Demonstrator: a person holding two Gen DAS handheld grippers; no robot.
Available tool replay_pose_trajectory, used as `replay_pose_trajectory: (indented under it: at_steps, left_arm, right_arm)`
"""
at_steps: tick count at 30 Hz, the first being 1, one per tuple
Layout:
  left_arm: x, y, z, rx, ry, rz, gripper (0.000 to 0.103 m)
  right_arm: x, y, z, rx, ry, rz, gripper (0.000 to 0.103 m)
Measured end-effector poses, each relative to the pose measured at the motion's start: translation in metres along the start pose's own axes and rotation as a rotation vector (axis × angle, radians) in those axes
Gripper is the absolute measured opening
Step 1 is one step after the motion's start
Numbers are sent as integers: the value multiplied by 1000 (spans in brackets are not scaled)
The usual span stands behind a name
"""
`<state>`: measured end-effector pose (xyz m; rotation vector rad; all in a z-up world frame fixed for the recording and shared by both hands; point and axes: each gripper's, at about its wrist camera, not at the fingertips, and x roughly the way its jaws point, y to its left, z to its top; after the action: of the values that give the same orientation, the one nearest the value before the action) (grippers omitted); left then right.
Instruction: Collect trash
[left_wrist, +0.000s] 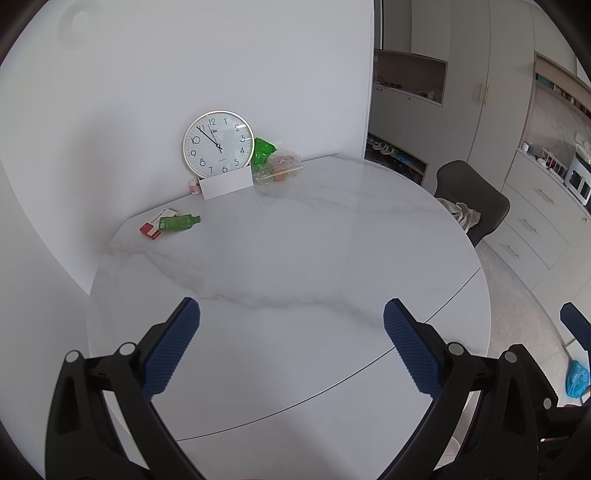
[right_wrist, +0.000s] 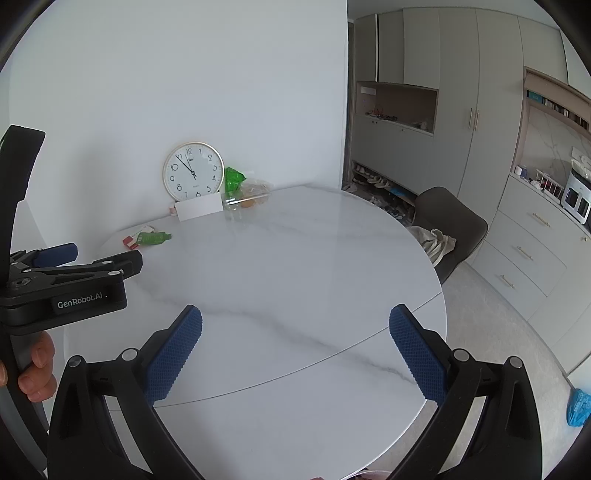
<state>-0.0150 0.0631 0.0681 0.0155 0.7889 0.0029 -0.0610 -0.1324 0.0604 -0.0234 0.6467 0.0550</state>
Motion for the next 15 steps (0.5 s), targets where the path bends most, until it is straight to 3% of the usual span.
replay_pose_trajectory:
  at_steps: [15]
  left_arm:
    - [3, 1, 1, 6, 1, -8, 95]
  right_arm:
    - [0, -1, -1, -2, 0, -1, 101]
